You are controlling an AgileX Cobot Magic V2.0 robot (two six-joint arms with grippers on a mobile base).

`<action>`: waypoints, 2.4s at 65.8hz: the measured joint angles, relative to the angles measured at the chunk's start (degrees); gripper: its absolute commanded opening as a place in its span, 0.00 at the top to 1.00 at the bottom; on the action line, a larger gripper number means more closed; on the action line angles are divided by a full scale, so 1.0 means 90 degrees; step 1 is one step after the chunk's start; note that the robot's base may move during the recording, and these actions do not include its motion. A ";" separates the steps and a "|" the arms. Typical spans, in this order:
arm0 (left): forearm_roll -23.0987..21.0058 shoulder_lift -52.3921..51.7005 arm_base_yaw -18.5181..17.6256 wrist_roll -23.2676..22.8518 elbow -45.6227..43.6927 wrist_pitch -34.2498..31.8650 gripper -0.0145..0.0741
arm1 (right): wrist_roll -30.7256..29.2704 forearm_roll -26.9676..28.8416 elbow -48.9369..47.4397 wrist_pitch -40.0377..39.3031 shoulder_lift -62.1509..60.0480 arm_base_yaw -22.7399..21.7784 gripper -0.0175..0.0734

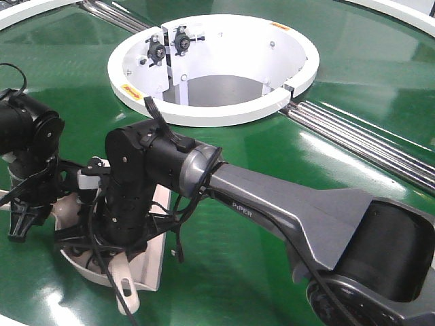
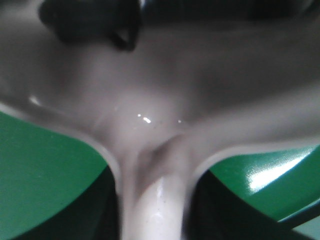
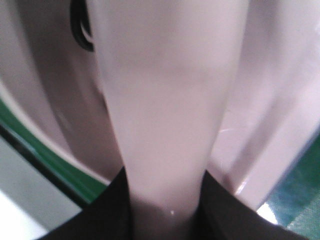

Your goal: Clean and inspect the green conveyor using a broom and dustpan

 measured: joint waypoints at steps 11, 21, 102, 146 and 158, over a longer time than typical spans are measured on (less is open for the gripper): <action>-0.0007 0.0000 0.0000 0.0000 0.0000 -0.0001 0.84 | 0.0013 -0.0040 -0.0049 0.0045 -0.0006 0.0000 0.81; -0.0012 0.0000 0.0000 0.0000 0.0000 -0.0001 0.84 | -0.0035 -0.0129 0.0008 0.0075 -0.0068 -0.0052 0.81; -0.0013 0.0000 0.0000 0.0000 0.0000 0.0006 0.84 | -0.2347 -0.1431 0.6462 -0.0605 -0.4357 -0.4402 0.81; -0.0019 0.0000 0.0000 0.0000 0.0000 0.0006 0.84 | -0.2617 -0.1333 0.6821 -0.1399 -0.3690 -0.4420 0.80; -0.0019 0.0000 0.0000 0.0000 0.0000 0.0006 0.84 | -0.2667 -0.1333 0.6821 -0.1393 -0.3690 -0.4420 0.80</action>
